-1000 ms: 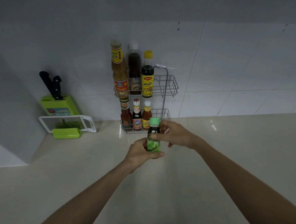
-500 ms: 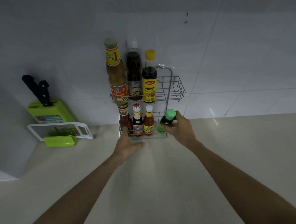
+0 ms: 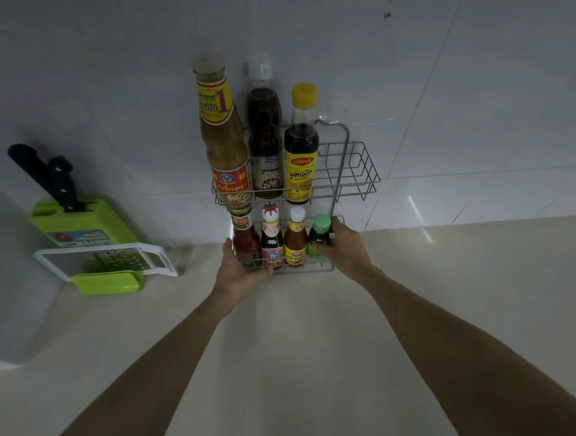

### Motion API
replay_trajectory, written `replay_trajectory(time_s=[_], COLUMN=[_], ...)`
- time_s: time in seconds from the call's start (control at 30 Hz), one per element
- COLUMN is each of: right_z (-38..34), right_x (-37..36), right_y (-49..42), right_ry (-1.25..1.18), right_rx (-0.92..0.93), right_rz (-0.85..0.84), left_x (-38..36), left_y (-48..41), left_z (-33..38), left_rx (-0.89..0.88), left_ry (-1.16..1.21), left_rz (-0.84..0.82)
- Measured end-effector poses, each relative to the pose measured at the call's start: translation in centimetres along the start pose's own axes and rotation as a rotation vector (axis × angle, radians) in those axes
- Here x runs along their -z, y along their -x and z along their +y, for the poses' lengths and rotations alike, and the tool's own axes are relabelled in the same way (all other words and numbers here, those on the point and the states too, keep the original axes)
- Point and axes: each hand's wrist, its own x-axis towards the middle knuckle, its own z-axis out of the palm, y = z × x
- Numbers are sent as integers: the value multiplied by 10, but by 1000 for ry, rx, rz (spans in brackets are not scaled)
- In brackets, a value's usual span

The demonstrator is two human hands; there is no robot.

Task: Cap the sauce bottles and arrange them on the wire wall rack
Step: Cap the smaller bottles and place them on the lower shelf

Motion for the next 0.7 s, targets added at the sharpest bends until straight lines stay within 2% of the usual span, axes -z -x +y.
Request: replay_trajectory(time_s=[0.3, 0.7], right_z=[10, 10], right_x=[-3, -12], right_y=[-8, -1], right_ry=[80, 115], right_rx=[-40, -36], right_rz=[-112, -93], left_x=[1, 3], left_y=[0, -1], left_z=[-4, -2], left_rx=[-37, -8], left_ry=[-14, -57], left_rz=[-24, -42])
